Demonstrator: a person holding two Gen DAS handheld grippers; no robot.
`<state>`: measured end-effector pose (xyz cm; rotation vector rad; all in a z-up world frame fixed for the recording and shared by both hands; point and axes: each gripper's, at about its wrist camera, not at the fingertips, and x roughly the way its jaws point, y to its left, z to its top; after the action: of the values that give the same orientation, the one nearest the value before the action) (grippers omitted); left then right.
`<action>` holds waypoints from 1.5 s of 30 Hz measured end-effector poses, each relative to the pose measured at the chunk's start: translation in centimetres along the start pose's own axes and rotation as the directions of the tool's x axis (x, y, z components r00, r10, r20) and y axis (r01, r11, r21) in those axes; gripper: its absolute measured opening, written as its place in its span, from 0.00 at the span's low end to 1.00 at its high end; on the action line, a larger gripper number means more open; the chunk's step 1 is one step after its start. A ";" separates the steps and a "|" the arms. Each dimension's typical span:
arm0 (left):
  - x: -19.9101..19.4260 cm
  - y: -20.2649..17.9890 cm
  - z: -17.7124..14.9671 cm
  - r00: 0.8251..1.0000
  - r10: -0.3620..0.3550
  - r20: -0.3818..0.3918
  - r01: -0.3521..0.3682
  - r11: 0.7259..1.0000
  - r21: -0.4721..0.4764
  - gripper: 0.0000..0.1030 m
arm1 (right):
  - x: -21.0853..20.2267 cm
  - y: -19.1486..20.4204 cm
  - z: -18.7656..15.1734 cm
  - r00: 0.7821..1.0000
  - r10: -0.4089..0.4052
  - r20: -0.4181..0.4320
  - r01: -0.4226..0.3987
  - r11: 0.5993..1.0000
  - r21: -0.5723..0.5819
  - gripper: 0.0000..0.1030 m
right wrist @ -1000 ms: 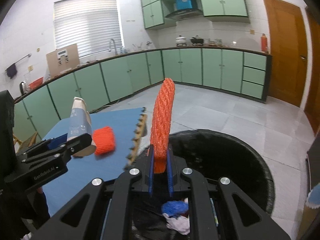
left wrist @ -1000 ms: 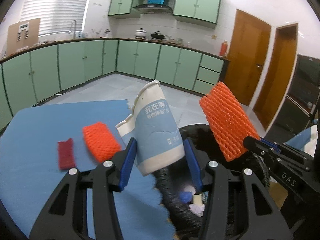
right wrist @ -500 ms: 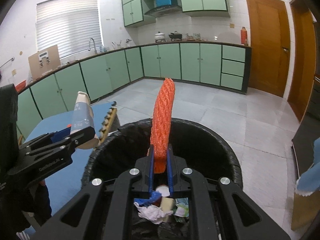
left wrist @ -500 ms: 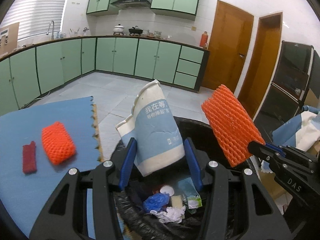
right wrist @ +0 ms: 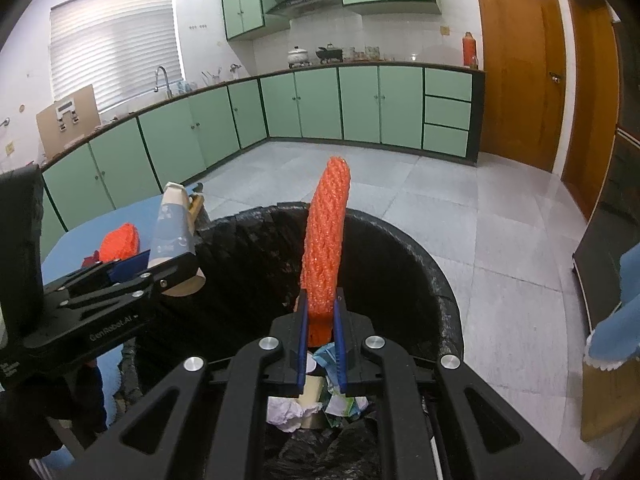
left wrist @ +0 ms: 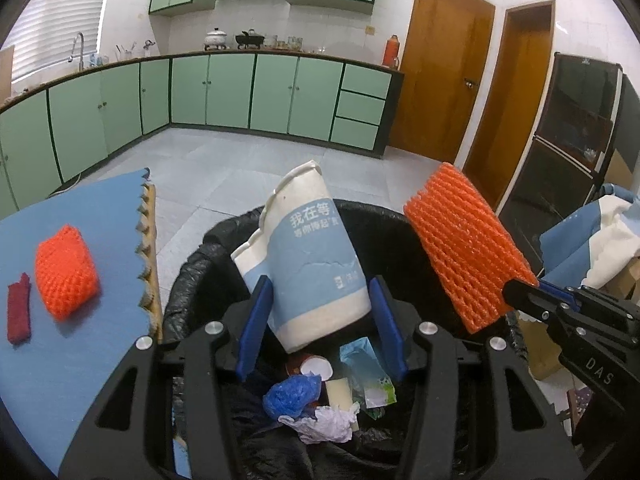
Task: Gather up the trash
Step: 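Carry the paper cup and orange net over the bin and release both, then lower the right gripper around the orange foam pad and close it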
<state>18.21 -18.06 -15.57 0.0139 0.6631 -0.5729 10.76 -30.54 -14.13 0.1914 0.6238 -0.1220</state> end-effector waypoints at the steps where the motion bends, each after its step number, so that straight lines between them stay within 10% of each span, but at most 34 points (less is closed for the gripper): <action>1: 0.1 0.1 0.1 1.000 -0.002 -0.003 0.002 1.000 -0.001 0.51 | 0.1 -0.1 -0.1 1.000 -0.003 -0.004 0.003 1.000 0.002 0.14; 8: 0.2 0.8 0.7 1.000 -0.021 0.001 0.021 0.999 -0.026 0.65 | 0.3 -0.8 -0.4 1.000 -0.025 -0.002 0.025 0.999 0.021 0.39; 11: -0.5 1.8 1.1 1.000 -0.014 0.014 0.014 0.999 -0.049 0.67 | 0.0 -0.8 -0.4 0.999 -0.052 0.013 0.052 0.998 0.027 0.79; 14: -1.8 2.9 1.5 0.999 0.014 0.040 -0.011 0.998 -0.063 0.71 | -0.7 -0.3 -0.1 0.997 -0.071 0.041 0.070 0.997 0.036 0.90; 24: -8.2 9.4 1.4 0.976 0.189 0.106 -0.176 0.977 -0.121 0.79 | -1.8 4.6 2.0 0.995 0.013 0.103 -0.014 1.000 0.002 0.94; 45: -16.2 25.3 -2.2 0.855 0.516 0.043 -0.490 0.833 -0.257 0.83 | 5.0 22.4 4.1 0.963 0.266 0.039 -0.257 0.954 -0.152 0.94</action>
<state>19.37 11.81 -12.02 -0.0661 0.5847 0.0224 20.91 -9.84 -10.62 0.1269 0.5410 0.1734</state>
